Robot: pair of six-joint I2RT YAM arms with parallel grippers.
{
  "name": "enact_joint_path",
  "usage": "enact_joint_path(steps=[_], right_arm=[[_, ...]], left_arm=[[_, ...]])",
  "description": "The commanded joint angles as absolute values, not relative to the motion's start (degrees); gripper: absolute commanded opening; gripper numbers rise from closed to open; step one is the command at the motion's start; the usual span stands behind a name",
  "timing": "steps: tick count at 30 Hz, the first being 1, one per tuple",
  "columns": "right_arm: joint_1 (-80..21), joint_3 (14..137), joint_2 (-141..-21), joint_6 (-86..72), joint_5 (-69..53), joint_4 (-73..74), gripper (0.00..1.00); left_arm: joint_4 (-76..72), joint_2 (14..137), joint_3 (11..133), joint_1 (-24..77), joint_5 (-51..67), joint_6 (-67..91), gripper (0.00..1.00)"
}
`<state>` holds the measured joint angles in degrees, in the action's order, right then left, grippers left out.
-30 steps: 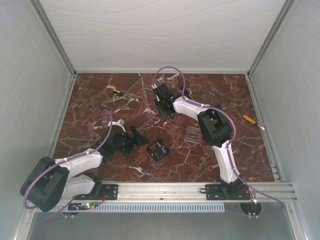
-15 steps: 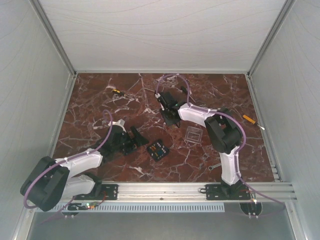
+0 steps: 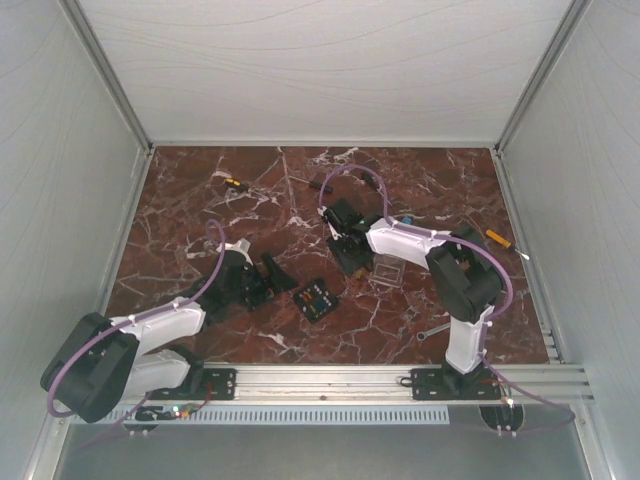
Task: Snap on the fuse box
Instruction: Pick up the fuse from the center of the board.
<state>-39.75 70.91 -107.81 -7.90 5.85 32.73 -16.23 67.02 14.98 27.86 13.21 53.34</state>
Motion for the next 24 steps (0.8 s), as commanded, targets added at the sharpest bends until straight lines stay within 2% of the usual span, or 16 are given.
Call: enact_joint_path(steps=[1,24], right_arm=[[-39.6,70.8,-103.6,-8.5,3.8,33.3,0.35],[-37.4,66.2,-107.1,-10.2,-1.3,30.4,0.37]], left_arm=[[-17.9,67.0,15.0,27.6,14.2,53.5,0.99],[-18.6,67.3,15.0,27.6,15.2,53.3,0.99]])
